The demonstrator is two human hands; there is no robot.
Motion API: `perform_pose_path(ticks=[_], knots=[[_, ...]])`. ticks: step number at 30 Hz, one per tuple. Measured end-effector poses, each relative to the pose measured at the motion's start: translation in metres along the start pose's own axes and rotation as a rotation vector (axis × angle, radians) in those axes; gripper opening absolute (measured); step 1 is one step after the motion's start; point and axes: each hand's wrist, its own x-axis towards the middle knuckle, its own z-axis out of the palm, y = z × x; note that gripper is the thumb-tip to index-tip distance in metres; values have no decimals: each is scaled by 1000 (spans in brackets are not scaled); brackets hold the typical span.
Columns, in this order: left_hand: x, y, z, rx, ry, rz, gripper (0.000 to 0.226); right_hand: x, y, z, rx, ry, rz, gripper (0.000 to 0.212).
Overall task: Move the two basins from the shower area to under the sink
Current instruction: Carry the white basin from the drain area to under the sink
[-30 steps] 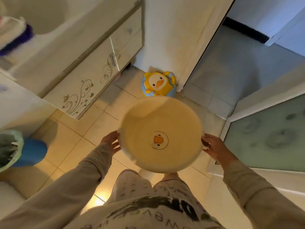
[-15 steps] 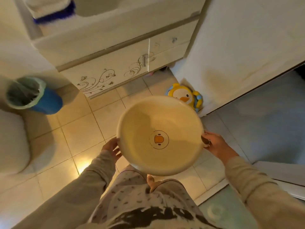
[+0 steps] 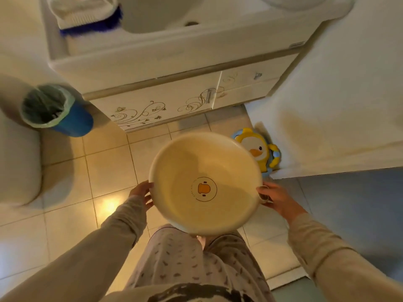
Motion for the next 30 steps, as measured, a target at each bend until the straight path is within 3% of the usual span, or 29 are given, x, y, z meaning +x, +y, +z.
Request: perform_pose_path(ticks=[10, 13, 17, 24, 27, 30], knots=[[23, -10, 23, -54, 151, -72, 46, 79, -34, 1, -181, -128, 119, 40], [35, -16, 28, -76, 197, -109, 39, 101, -51, 7, -269, -111, 130, 38], [67, -29, 32, -53, 219, -204, 12, 146, -55, 17, -383, -103, 147, 37], [201, -60, 42, -47, 233, -281, 18, 279, -27, 58, -558, -128, 198, 27], [272, -62, 49, -10, 179, -273, 13, 347, -27, 81, -642, -163, 145, 7], [336, -54, 54, 57, 121, -220, 17, 410, -38, 103, -700, -178, 47, 12]])
